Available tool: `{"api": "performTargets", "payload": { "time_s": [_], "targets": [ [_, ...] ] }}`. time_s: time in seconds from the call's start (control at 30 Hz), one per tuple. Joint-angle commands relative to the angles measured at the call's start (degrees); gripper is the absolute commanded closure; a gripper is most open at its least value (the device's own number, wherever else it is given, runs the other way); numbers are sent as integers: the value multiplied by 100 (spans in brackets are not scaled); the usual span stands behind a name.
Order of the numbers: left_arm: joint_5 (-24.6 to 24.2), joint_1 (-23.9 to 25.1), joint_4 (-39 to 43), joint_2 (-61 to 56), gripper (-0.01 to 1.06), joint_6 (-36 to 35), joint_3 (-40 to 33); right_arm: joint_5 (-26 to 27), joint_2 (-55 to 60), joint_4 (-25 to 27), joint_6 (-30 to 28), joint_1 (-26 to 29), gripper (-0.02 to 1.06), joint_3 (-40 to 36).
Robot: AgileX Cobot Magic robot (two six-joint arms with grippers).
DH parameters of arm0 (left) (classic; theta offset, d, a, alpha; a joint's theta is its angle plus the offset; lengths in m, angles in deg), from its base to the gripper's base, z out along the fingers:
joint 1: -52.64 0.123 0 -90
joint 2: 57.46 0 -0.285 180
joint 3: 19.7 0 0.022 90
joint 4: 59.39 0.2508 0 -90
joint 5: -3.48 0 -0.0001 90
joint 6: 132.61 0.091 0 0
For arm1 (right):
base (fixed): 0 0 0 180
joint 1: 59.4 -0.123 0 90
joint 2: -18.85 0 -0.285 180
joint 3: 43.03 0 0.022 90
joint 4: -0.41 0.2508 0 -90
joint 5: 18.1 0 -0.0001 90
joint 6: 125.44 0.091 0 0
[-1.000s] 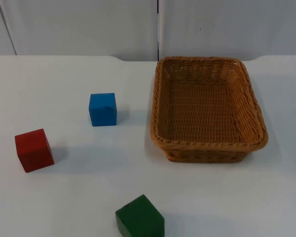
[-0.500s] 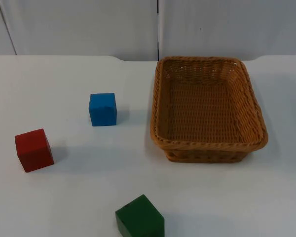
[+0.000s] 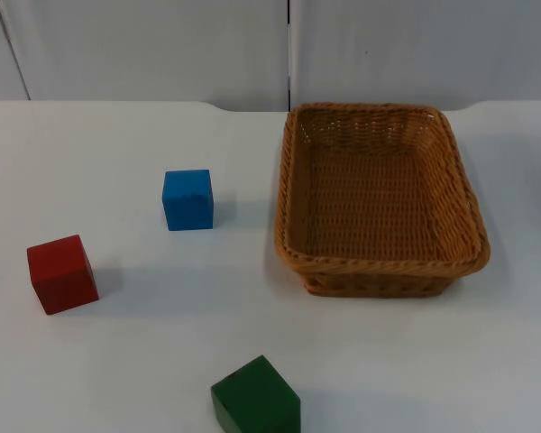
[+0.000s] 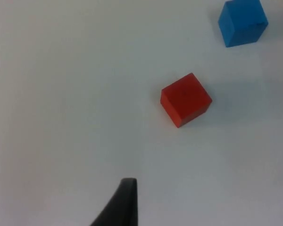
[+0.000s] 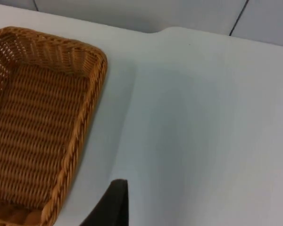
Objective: Pick up one cube with each hand and place exactly two cubes into the same basket, leaving the remaining cube outside.
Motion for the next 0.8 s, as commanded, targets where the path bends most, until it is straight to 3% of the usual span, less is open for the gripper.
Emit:
{"api": "performTargets", "payload": {
  "time_s": [0.0, 0.23, 0.43, 0.77],
  "targets": [
    [-29, 20, -161, 161, 7, -11, 184, 50, 194, 105, -92, 32, 1, 251],
    [-29, 20, -315, 732, 7, 87, 794, 50, 783, 1030, -961, -1, 1, 846],
    [-37, 20, -514, 1310, 7, 430, 1133, 79, 1486, 1123, -1411, -581, 1, 1414],
    [45, 20, -531, 2183, 7, 503, 1157, 120, 2734, 1049, -1463, -1739, 1, 2578]
  ]
}}
